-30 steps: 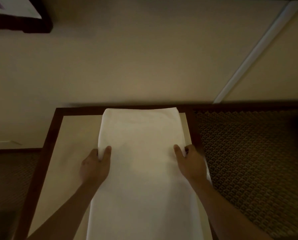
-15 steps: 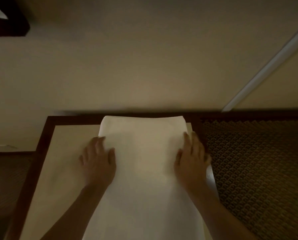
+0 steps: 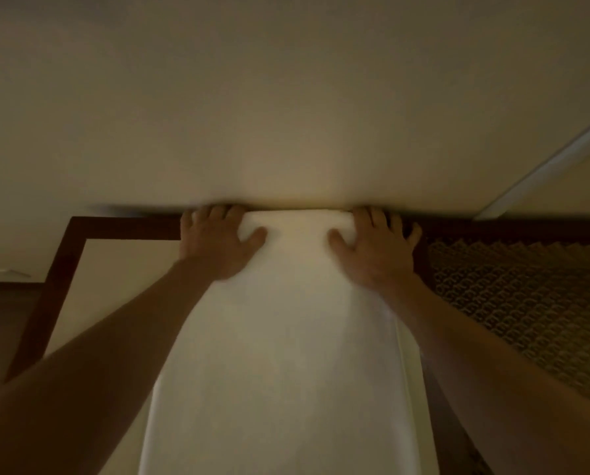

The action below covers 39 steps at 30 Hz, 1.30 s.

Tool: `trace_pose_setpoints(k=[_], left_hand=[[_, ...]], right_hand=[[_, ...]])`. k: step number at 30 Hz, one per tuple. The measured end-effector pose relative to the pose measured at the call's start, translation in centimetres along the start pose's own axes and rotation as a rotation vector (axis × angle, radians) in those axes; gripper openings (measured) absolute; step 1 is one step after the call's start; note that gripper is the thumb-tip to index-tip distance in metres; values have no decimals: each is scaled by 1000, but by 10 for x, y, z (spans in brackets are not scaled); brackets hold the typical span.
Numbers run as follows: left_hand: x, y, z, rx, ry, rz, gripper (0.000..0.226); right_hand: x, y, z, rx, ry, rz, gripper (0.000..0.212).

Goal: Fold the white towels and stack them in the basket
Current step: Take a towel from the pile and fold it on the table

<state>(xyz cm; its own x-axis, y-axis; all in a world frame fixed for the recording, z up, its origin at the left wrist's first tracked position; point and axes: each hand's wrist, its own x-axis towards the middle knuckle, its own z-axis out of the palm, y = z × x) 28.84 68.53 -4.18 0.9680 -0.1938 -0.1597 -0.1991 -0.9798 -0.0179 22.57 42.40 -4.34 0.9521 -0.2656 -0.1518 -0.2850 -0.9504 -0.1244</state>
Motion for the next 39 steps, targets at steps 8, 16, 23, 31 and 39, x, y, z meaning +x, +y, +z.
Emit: trace_pose_setpoints(k=[8, 16, 23, 31, 39], left_hand=[[33, -7, -20, -306, -59, -80, 65], [-219, -21, 25, -620, 414, 24, 32], [-441, -31, 53, -724, 209, -380, 25], [-529, -22, 58, -1307, 297, -866, 24], [-522, -72, 134, -1557, -236, -747, 36]], right_hand=[[44, 21, -16, 303, -74, 1, 79], [-126, 78, 31, 802, 312, 62, 62], [-351, 78, 44, 505, 277, 56, 39], [-518, 62, 69, 753, 167, 392, 25], [-530, 63, 77, 1272, -9, 452, 27]])
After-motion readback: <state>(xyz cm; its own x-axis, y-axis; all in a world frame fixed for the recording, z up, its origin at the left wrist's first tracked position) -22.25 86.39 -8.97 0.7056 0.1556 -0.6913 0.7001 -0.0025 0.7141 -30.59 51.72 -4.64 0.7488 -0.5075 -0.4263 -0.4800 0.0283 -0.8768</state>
